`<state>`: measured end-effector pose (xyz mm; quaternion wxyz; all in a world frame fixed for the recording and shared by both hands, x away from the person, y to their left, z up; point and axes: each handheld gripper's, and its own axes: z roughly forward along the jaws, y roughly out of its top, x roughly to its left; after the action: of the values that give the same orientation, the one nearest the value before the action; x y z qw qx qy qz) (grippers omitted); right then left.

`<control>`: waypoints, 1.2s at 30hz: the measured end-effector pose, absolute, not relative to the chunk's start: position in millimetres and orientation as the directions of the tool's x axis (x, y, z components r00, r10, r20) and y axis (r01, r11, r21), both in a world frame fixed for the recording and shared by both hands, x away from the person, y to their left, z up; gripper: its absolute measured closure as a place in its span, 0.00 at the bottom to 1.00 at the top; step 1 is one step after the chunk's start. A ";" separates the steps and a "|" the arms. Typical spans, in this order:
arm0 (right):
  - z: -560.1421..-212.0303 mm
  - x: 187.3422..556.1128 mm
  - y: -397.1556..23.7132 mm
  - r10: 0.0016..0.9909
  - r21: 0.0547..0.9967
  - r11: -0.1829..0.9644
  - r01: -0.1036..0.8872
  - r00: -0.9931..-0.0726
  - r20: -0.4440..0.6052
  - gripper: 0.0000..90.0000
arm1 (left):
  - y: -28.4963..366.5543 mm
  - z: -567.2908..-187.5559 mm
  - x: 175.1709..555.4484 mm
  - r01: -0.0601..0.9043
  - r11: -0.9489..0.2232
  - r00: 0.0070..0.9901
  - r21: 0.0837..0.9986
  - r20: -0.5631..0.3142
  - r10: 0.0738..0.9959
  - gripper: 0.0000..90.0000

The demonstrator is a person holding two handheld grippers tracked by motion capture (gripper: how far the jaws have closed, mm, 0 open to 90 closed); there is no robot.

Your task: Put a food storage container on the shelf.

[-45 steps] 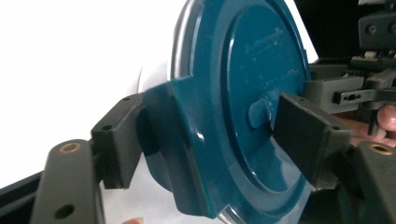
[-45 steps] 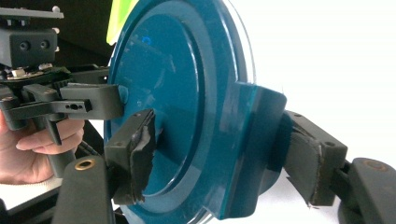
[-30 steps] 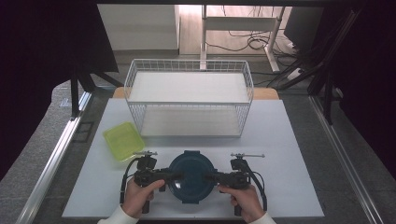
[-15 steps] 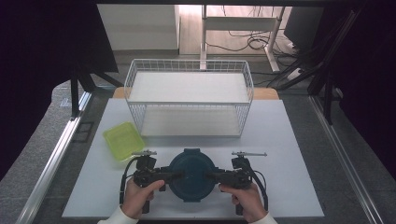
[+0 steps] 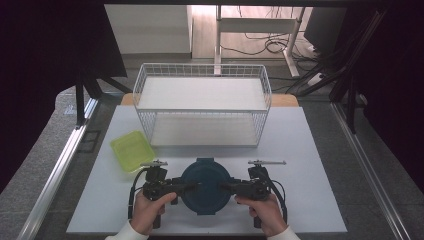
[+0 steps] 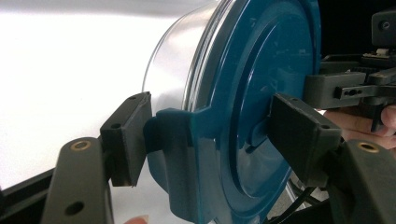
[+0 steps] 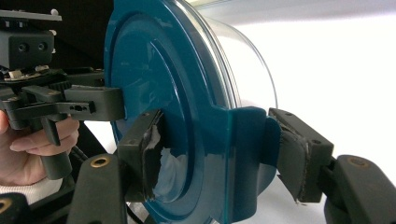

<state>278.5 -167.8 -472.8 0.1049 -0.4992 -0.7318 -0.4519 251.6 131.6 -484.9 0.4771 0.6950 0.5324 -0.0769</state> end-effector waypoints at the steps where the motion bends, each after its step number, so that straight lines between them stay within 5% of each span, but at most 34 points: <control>1: -473.5 279.4 -167.9 0.635 0.556 0.096 0.826 -0.481 0.604 0.42 | 131.5 -485.4 252.7 0.816 0.022 0.418 0.577 -0.617 0.667 0.35; 36: -428.6 319.9 -168.3 0.631 0.605 0.101 0.790 -0.520 0.575 0.41 | 130.3 -437.4 291.8 0.781 0.012 0.454 0.624 -0.581 0.676 0.36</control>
<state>319.9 -168.3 -428.6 0.0852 -0.4822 -0.7370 -0.4659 291.8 130.3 -437.4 0.4856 0.7008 0.5198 -0.0543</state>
